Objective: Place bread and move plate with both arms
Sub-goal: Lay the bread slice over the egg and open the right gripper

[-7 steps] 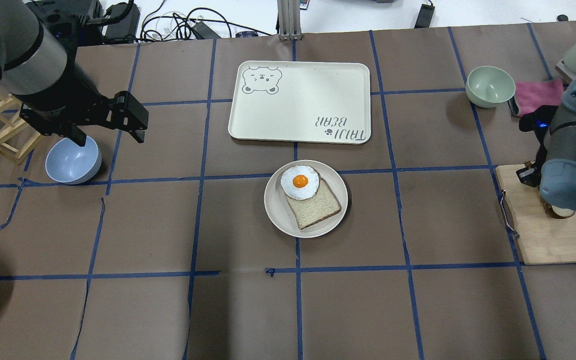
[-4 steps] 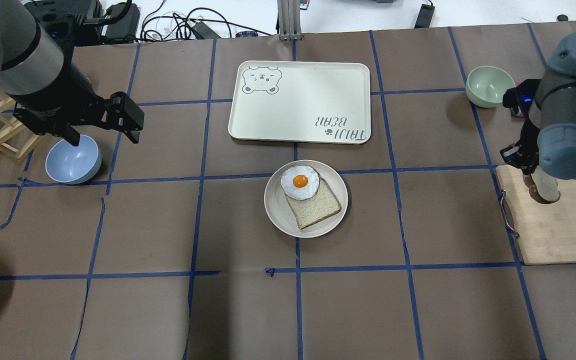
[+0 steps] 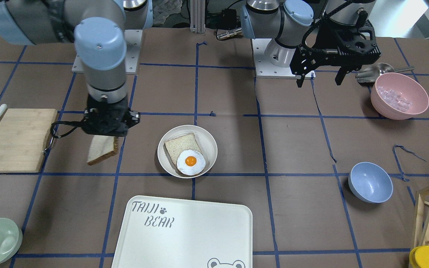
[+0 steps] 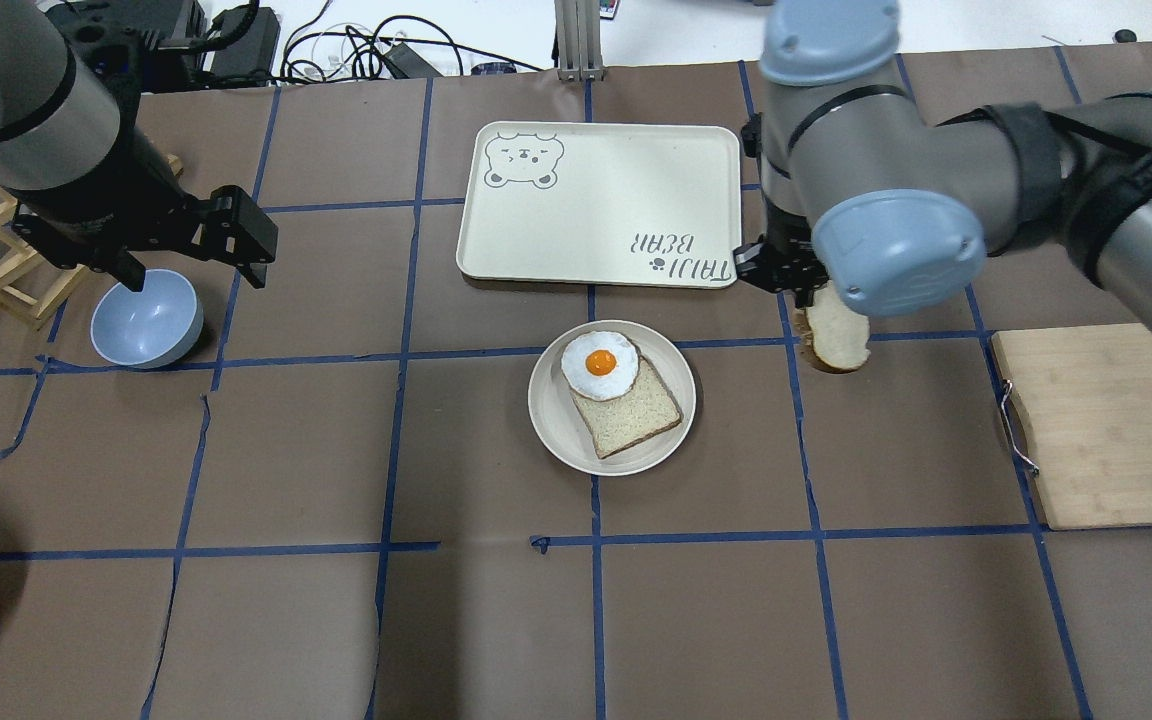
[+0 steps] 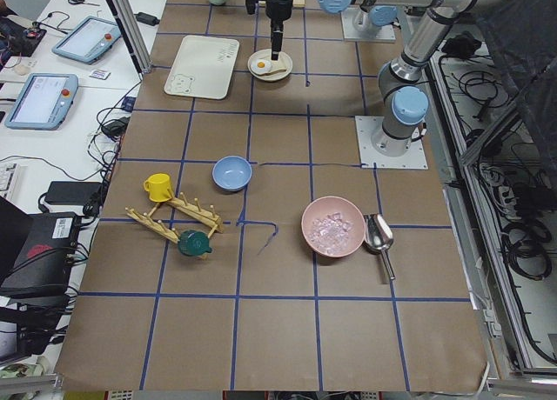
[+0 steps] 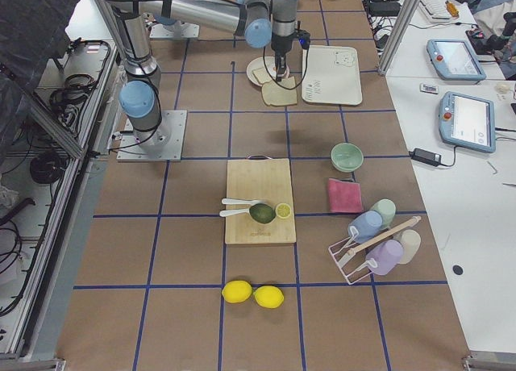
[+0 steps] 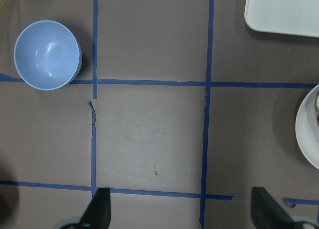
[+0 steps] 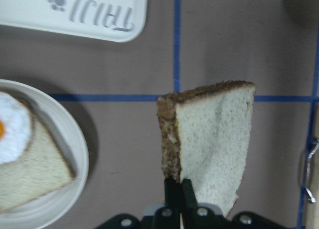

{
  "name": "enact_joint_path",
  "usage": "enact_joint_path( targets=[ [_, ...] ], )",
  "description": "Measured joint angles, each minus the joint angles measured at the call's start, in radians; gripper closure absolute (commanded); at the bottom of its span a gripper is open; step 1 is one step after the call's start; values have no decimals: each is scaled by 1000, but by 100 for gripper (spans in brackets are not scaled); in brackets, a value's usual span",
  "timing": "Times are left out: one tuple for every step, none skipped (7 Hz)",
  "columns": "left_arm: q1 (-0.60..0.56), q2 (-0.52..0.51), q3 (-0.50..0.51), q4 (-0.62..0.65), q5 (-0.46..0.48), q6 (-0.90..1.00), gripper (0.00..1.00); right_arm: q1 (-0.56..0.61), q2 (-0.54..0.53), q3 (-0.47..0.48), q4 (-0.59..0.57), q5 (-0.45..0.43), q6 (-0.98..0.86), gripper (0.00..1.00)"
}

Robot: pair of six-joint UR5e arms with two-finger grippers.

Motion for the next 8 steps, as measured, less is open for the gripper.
enact_joint_path(
  targets=[
    [0,-4,0,0,-1,1,0,125,61,-48,-43,-3,124,100],
    [0,-6,0,1,-2,1,0,224,121,-79,-91,-12,224,100],
    [0,-8,0,1,-2,2,0,280,164,-89,-114,-23,278,100],
    [0,-9,0,1,-2,3,0,305,192,-90,-121,-43,298,100],
    [0,-9,0,1,-2,3,0,314,204,-83,-124,-60,300,100],
    [0,-9,0,1,-2,3,0,317,213,-71,-138,-68,298,100],
    [0,-9,0,1,-2,4,0,317,223,-57,-169,-72,294,69],
    [0,-8,0,2,-2,3,0,318,231,-34,-203,-73,291,24]
  ],
)
